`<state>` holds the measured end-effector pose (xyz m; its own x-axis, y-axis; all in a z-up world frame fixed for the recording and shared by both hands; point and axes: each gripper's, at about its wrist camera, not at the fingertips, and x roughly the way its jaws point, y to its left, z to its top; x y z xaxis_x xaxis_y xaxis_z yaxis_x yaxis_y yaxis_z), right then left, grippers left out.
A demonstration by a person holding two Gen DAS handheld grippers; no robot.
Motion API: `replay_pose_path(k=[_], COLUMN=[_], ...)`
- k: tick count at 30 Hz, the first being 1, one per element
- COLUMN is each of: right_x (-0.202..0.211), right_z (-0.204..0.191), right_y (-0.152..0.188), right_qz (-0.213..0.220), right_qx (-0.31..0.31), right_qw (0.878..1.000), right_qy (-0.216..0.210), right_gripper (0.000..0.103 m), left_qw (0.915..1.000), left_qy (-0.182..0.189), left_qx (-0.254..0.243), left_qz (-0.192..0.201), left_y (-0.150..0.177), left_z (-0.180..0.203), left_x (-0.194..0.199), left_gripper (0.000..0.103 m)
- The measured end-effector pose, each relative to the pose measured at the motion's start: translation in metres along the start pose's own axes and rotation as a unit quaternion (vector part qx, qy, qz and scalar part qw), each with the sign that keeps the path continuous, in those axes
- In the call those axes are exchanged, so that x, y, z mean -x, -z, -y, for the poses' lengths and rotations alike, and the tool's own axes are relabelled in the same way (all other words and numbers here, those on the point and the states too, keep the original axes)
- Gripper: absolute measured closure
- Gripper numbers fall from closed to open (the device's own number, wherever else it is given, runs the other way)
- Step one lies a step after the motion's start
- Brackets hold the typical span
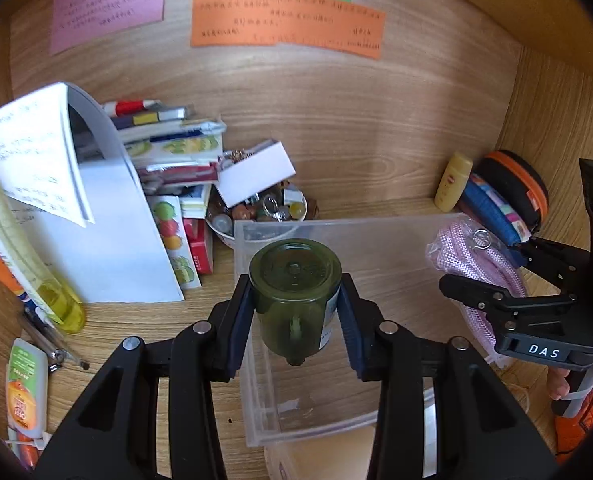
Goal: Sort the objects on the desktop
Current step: 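Carry green bottle into clear box with left gripper while right carries pink rope bag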
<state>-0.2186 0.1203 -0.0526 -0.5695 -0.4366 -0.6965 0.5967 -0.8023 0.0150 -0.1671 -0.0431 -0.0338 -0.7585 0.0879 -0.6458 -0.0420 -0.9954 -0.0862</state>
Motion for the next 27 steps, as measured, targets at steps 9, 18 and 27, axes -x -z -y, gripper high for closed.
replay_pose_path(k=[9,18,27], right_x=[-0.014,-0.031,-0.032], right_z=[0.004,-0.005,-0.005], right_y=[0.004,0.013,0.015], right_qz=[-0.018,-0.049,-0.055], right_qx=[-0.012,0.013,0.011], right_qw=[1.000,0.998,0.998], right_qy=[0.007,0.032,0.035], right_gripper=[0.048,0.046,0.040], left_qw=[0.9994,0.9991,0.9985], left_qy=[0.006,-0.014,-0.025], left_qx=[-0.006,-0.024,-0.041], left_qz=[-0.034,-0.032,-0.027], left_y=[0.006,0.009,0.013], left_z=[0.002,0.009,0.017], left_x=[-0.023,-0.026,-0.025], left_gripper=[0.063,0.062,0.043])
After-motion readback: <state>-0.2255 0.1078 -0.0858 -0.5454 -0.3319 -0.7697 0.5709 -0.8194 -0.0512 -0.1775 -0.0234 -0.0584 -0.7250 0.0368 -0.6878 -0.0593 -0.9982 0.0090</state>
